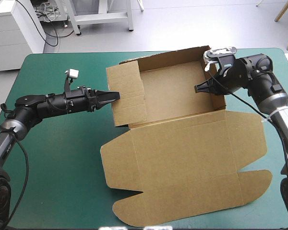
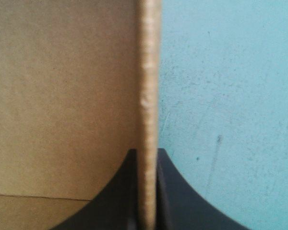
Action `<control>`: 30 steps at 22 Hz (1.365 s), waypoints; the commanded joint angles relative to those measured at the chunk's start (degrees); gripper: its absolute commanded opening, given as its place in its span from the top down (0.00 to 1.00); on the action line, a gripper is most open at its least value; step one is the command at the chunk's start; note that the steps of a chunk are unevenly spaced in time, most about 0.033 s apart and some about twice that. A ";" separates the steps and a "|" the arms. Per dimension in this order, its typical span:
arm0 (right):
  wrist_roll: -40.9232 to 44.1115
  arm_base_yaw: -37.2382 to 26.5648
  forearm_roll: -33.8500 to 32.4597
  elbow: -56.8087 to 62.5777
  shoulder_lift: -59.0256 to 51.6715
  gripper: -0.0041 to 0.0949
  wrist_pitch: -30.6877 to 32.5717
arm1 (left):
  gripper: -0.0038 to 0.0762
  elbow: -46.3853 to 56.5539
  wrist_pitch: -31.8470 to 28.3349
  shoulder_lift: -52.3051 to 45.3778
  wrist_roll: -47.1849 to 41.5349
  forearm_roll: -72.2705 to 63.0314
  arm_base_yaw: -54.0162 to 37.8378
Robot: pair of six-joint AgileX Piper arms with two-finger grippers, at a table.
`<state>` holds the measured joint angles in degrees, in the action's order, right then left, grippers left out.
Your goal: Fold the box
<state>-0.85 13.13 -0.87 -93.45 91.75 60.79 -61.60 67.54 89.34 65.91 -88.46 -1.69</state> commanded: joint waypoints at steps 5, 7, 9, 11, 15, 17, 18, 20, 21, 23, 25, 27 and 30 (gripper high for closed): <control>6.24 6.81 -6.27 -1.45 -2.28 0.98 -4.26 | 0.40 -5.87 -7.96 -4.19 -9.15 7.32 6.31; 8.13 8.44 -7.83 -1.45 -2.28 0.98 -5.10 | 0.40 -8.50 -11.07 -4.28 -15.08 13.54 8.44; 9.18 9.26 -8.21 -1.45 -2.28 0.98 -5.42 | 0.40 -10.72 -13.79 -4.28 -20.77 19.33 10.29; 9.39 9.96 -8.19 -1.45 -2.28 0.98 -5.42 | 0.40 -12.89 -16.63 -4.28 -28.11 27.17 12.22; 11.78 13.34 -8.90 -1.45 -2.28 0.98 -5.98 | 0.47 -16.62 -21.98 -4.28 -45.35 48.49 17.68; 12.55 14.68 -8.52 -1.45 -2.28 0.98 -6.84 | 0.50 -17.33 -23.85 -4.28 -53.80 57.32 20.04; 12.84 15.01 -8.15 -1.45 -2.28 0.98 -7.08 | 0.50 -17.33 -24.32 -4.28 -56.20 60.48 20.57; 12.90 15.30 -5.05 -1.45 -2.28 0.98 -8.43 | 0.53 -17.33 -24.71 -4.18 -63.67 68.01 21.44; 12.34 15.30 -3.42 -1.45 -2.28 0.98 -9.07 | 0.63 -17.33 -24.80 -4.05 -65.91 70.38 21.56; 11.83 15.30 -3.17 -1.45 -2.28 0.98 -9.53 | 0.82 -18.03 -25.74 -3.71 -65.91 70.23 21.56; 11.71 15.30 -3.30 -1.45 -2.28 0.98 -9.53 | 0.96 -18.84 -26.96 -3.22 -65.57 70.23 21.78; 11.71 15.30 -3.80 -1.45 -2.06 0.98 -9.53 | 0.96 -20.47 -26.42 -2.02 -65.91 71.07 21.78; 11.71 15.19 -3.80 -1.45 0.39 0.98 -8.87 | 0.96 -25.25 -20.94 2.47 -66.83 73.05 21.87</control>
<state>12.88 27.32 -10.52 -92.95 93.18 57.85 -82.49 46.72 91.48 -2.32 -12.81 19.05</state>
